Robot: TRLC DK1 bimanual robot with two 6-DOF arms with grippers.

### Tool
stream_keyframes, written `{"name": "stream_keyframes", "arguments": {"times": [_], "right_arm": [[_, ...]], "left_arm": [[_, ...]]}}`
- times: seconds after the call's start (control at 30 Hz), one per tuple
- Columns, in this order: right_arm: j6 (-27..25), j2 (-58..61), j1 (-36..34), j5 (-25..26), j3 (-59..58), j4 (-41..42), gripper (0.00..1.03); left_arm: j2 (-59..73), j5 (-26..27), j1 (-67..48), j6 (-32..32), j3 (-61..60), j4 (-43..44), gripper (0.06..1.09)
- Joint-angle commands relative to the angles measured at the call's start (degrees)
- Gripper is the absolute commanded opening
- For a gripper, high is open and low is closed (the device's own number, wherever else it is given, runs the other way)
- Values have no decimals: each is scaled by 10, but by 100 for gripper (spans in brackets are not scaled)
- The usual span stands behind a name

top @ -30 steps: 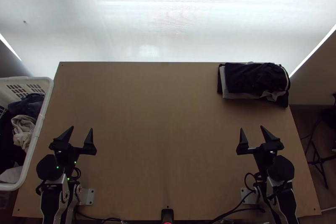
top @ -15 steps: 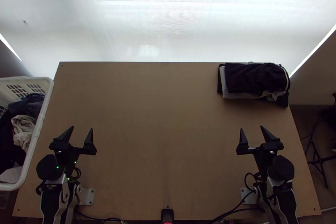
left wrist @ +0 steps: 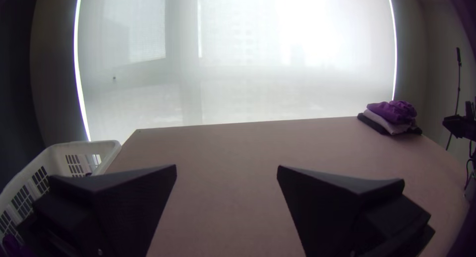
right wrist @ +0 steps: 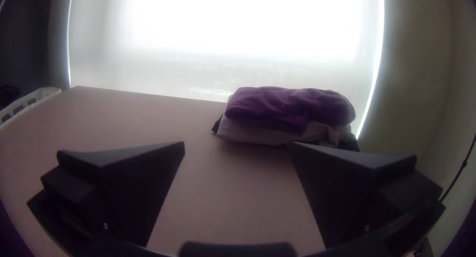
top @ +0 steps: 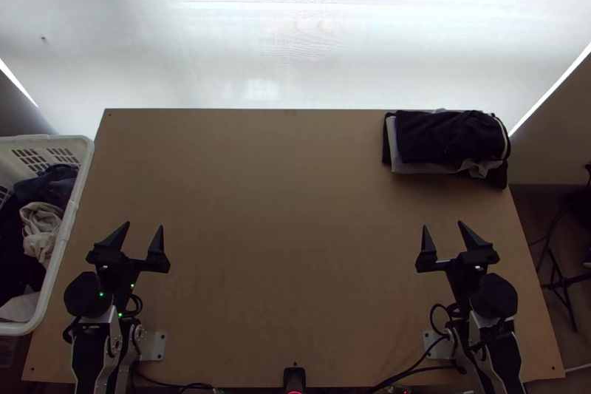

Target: Fold the t-shirt

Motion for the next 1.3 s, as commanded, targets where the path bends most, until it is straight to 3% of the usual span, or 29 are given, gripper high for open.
{"name": "stream_keyframes", "arguments": {"times": [0.0, 1.27], "right_arm": [[0, 0, -1, 0, 0, 0, 98], [0, 0, 0, 0, 0, 0, 98]], "left_arm": [[0, 0, 0, 0, 0, 0, 105], [0, 1, -24, -4, 0, 1, 105]]}}
